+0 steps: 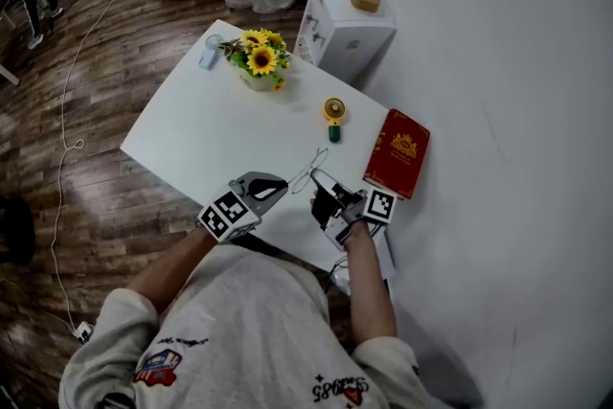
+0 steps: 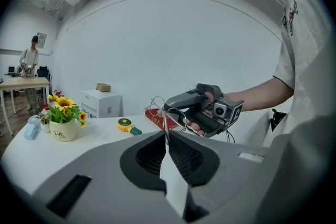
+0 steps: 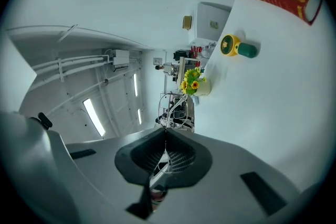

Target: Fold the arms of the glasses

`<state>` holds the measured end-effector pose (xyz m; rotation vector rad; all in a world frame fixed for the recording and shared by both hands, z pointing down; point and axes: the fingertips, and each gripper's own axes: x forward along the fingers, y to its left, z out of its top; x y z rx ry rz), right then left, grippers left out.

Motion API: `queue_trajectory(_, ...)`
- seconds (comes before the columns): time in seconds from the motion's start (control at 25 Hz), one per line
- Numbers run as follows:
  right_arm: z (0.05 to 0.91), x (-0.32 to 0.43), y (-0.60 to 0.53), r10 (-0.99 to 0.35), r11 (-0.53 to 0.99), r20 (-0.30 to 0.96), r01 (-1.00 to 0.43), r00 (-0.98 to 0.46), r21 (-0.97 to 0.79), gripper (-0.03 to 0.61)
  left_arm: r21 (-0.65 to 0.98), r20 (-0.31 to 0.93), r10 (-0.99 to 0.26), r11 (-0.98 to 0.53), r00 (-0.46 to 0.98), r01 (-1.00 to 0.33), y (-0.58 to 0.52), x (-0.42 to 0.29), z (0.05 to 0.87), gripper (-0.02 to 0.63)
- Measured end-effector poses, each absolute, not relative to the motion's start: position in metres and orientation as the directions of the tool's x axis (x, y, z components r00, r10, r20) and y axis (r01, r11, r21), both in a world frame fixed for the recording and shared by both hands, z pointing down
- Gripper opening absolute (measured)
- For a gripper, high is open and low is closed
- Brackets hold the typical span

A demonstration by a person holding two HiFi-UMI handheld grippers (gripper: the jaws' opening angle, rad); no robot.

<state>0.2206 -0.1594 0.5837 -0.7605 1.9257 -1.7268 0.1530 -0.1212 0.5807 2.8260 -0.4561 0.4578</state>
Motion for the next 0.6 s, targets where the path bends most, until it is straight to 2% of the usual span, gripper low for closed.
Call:
queue_trajectory(0.36,0.584,0.217,-0.161,-0.652,0.08,0.027,-0.104,-0.758,-0.991,0.011,0.202,0.344,-0.198,-0.939,0.918,-0.279,-0.111,0.158,0.585,0.017)
queue_trajectory(0.52,0.583,0.22,-0.163,-0.663,0.088,0.038,-0.128,-0.748,-0.988,0.012,0.234,0.342,-0.179,-0.934,0.922,-0.268,-0.107,0.148,0.589,0.099)
queue_trajectory(0.6,0.585,0.223,-0.163,-0.673,0.091,0.049,-0.148,-0.738,-0.985,0.012,0.246,0.352,-0.185,-0.928,0.918,-0.281,-0.107,0.14,0.593,0.101)
